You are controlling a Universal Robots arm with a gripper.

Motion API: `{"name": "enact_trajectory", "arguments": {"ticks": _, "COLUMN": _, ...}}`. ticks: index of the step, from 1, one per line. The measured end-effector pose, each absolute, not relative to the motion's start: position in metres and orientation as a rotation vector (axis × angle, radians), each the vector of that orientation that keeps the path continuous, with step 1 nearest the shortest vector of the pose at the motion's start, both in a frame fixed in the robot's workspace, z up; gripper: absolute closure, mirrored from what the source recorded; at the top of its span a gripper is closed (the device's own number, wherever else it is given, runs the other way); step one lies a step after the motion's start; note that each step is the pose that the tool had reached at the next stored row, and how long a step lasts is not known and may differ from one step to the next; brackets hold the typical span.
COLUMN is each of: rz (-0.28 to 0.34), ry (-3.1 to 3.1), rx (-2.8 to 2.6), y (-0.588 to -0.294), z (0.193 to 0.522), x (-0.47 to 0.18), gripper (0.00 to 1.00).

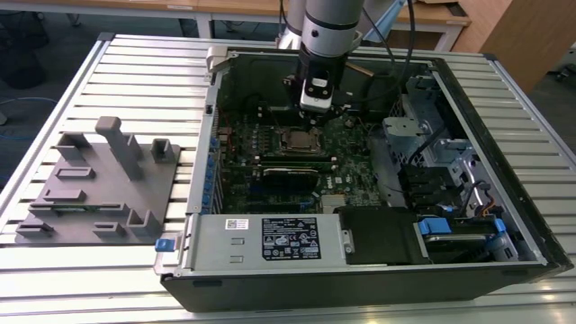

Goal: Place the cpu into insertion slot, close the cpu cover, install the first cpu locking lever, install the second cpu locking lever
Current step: 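Close the cpu cover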

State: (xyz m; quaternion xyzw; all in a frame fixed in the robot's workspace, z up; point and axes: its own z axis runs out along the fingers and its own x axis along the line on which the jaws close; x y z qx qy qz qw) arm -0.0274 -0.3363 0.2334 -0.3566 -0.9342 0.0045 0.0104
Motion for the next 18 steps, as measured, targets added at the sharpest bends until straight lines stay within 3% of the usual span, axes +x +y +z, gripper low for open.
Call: {"name": "enact_trajectory", "arguments": {"ticks": 18, "rz": 0.015, "ry": -2.942, "rx": -1.043, "y": -0.3363, "z": 0.2334, "x": -0.0274, "gripper": 0.9}}
